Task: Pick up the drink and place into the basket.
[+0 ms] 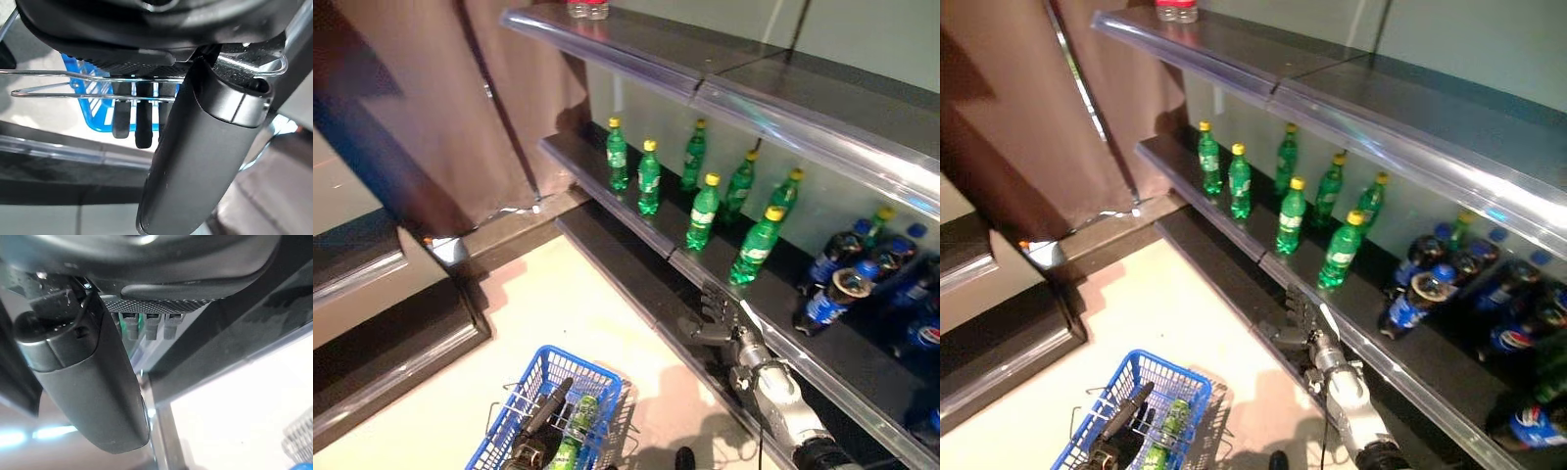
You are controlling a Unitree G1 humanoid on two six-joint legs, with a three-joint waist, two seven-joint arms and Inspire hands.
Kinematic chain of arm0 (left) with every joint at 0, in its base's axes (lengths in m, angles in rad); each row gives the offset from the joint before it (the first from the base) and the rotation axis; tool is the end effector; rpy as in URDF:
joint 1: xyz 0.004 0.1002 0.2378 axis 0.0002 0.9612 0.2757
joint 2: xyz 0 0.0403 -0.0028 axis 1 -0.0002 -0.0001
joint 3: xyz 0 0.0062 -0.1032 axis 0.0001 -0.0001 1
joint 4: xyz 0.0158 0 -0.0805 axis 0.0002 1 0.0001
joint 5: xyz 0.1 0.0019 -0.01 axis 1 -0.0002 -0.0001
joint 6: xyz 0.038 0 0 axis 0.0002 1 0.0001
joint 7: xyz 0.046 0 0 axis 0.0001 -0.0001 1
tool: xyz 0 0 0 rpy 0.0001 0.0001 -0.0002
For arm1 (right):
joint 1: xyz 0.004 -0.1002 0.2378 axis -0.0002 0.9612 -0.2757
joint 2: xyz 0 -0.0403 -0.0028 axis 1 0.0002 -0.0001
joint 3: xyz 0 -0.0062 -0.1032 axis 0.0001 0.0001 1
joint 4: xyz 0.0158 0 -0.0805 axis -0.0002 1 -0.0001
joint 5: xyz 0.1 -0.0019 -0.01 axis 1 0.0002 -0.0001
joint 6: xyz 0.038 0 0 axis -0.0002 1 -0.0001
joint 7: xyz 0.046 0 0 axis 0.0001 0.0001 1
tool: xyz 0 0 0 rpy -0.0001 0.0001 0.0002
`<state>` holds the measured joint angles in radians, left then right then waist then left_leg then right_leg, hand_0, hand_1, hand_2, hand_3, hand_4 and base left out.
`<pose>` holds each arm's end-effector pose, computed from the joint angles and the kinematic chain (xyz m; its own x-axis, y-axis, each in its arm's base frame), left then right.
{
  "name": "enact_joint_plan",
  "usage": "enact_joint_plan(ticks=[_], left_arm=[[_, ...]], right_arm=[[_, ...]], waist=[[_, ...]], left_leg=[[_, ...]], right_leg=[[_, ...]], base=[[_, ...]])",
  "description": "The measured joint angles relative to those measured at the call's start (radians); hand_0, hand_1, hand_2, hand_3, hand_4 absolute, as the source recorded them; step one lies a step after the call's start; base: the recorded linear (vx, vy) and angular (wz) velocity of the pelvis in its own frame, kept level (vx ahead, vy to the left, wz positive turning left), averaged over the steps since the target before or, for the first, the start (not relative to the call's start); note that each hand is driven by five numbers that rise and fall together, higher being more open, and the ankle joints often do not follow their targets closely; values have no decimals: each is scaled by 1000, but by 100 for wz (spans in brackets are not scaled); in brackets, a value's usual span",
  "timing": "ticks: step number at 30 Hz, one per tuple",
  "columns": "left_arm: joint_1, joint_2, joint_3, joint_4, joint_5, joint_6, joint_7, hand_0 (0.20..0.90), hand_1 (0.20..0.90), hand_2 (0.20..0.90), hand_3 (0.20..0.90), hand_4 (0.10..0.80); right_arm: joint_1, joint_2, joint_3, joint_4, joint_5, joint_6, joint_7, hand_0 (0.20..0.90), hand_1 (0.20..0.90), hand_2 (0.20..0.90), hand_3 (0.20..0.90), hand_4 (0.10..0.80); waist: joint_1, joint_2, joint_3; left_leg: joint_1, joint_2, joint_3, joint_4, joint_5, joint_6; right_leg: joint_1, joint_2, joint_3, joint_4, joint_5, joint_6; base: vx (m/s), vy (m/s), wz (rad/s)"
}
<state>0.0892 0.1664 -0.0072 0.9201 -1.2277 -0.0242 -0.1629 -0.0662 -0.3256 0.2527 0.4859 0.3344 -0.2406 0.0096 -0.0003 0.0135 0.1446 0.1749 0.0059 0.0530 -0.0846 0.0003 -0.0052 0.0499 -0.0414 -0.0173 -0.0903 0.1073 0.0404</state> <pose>0.0921 0.2069 -0.1038 0.6618 0.0941 -0.7438 -0.6997 0.4338 -0.5677 0.1956 -0.1920 -0.0185 0.9670 0.1024 -0.2333 -0.1133 0.9930 -0.0338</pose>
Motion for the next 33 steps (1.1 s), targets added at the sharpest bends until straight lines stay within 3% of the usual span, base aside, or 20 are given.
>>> enact_joint_plan(ticks=[9, 17, 24, 33], left_arm=[[-5, -1, -37, -7, 40, 11, -2, 300, 300, 300, 200, 100], [-19, -2, -55, -14, 43, 14, -6, 300, 300, 300, 200, 100], [-20, -1, -55, -19, 43, 15, -4, 300, 300, 300, 200, 100], [-15, 1, -52, -19, 43, 14, 0, 300, 300, 300, 200, 100]], right_arm=[[85, -11, -18, -105, -1, -13, 40, 900, 900, 900, 900, 800], [157, -24, -54, -144, 0, -14, 45, 900, 900, 900, 900, 800], [164, -19, -71, -146, 0, -30, -1, 900, 900, 900, 900, 800], [166, 12, -103, -185, -9, -106, -197, 900, 900, 900, 900, 800]], waist=[[-62, -19, 6], [-117, -46, 7], [-141, -52, 6], [-140, -50, 8]], left_leg=[[17, -12, 112, 1, -13, 3], [25, -29, 195, 1, -28, 18], [34, -40, 231, 1, -40, 25], [30, -44, 237, 2, -44, 31]], right_leg=[[-37, 17, 108, 0, 28, 2], [-69, 15, 189, 0, 41, 19], [-71, 7, 194, 1, 52, 32], [-92, 2, 198, 24, 41, 38]], base=[[-5, 27, -42], [-2, 32, -30], [29, 21, -17], [20, -22, -2]])
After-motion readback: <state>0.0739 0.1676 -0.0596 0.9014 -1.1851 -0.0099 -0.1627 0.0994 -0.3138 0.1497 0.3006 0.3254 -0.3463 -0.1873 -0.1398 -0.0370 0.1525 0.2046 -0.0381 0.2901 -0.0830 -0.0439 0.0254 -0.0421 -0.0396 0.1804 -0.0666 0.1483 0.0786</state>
